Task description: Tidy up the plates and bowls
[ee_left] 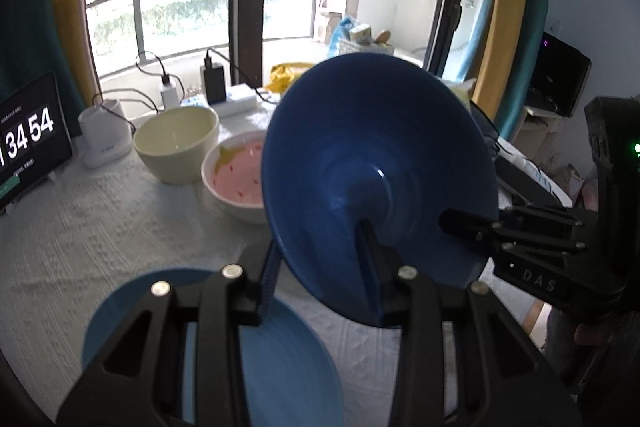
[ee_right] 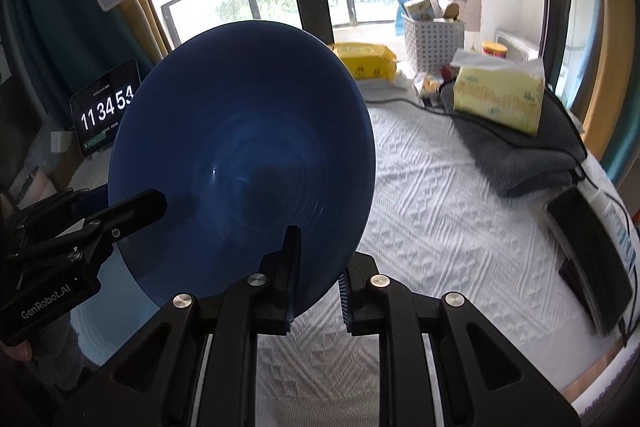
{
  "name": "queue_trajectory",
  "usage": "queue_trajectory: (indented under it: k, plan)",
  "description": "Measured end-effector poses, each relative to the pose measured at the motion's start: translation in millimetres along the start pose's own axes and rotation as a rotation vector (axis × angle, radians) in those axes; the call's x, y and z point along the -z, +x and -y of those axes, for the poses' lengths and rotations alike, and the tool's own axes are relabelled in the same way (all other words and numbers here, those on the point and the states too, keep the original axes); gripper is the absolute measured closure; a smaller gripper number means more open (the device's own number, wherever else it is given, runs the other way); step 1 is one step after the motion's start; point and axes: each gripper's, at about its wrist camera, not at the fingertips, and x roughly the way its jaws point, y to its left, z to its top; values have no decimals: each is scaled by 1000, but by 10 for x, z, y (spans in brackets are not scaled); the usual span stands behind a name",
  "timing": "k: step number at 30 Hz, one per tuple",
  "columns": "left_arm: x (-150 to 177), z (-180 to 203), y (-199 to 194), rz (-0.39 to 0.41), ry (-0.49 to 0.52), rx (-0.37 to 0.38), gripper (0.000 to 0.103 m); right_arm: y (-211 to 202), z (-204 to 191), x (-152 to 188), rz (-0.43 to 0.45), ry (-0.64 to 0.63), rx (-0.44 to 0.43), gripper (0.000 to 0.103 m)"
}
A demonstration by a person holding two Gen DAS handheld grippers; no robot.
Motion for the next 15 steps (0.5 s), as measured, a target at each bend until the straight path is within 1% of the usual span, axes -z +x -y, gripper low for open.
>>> queue_trajectory:
  k: [5,15]
  plan:
    - [111,43,41,-36,-3,19,65,51,48,142,-56,21,-13,84]
    - [243,169,159,-100,30,56,66,0,178,325,-126,32,21,83]
